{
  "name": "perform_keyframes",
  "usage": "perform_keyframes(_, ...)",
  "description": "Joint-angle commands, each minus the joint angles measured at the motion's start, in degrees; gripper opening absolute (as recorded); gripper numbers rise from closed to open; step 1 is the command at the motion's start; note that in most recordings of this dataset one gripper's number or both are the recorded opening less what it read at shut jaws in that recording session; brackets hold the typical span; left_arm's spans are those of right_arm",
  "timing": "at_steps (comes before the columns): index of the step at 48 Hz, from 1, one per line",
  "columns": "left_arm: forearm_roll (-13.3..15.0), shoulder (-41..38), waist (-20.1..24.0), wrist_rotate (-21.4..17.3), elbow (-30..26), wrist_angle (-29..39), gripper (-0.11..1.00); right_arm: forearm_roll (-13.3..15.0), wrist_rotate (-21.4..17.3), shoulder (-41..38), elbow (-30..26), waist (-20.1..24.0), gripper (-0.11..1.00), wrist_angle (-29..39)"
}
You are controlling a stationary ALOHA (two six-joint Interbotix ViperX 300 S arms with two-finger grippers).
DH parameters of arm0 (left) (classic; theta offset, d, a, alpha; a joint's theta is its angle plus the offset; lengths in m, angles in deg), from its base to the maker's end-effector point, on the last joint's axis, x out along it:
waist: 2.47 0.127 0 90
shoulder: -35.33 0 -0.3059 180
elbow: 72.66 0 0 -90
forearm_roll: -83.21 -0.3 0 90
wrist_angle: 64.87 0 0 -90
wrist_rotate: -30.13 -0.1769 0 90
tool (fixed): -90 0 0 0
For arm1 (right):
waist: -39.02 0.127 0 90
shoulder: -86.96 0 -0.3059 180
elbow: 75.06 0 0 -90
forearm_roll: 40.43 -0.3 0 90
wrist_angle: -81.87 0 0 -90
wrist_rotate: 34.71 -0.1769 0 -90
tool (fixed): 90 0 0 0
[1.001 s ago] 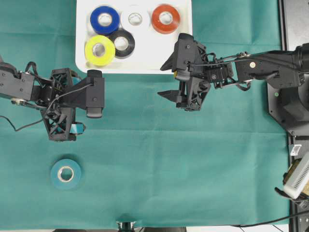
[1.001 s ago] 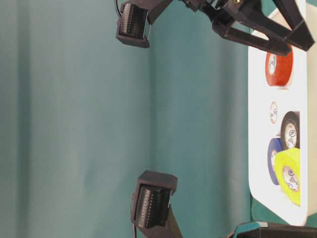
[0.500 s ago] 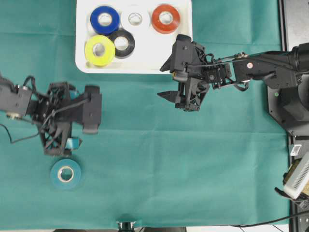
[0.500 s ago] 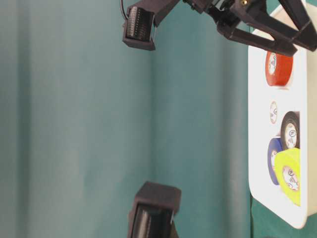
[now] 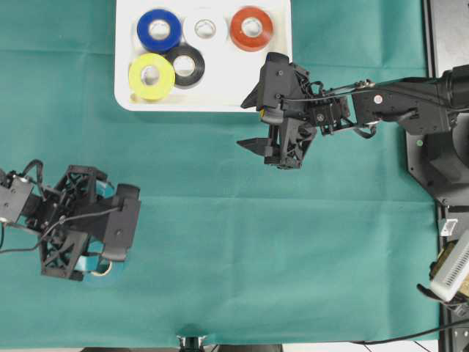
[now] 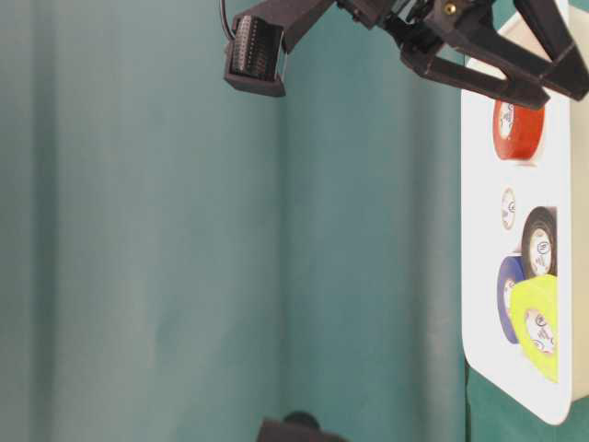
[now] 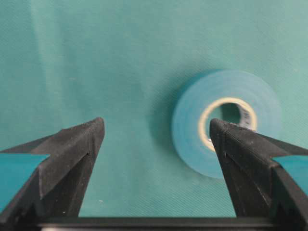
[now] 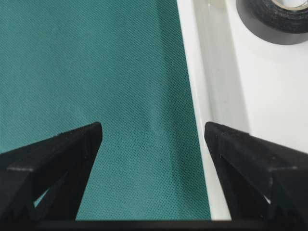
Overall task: Put the tape alternately from left to right into the white case.
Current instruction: 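Move the left gripper down over the teal tape roll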
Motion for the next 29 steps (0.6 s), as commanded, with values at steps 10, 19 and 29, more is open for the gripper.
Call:
perform_keyframes(10,0.0,1.2,-2.4,0.0,-0.5,-0.3,1.00,0.1,0.0,0.5,-1.3,0.6,0.73,-0.4)
perform_keyframes(19,0.1,0.7,-2.5,0.0,-0.5,-0.5,1.00,0.1,0.0,0.6,-1.4,0.9,0.73,-0.2)
perform_keyframes(29,0.0,-0.4,-2.5,0.0,-0.5,-2.9,1.00,0.1,0.0,0.5,-1.4,1.1,0.73,-0.2)
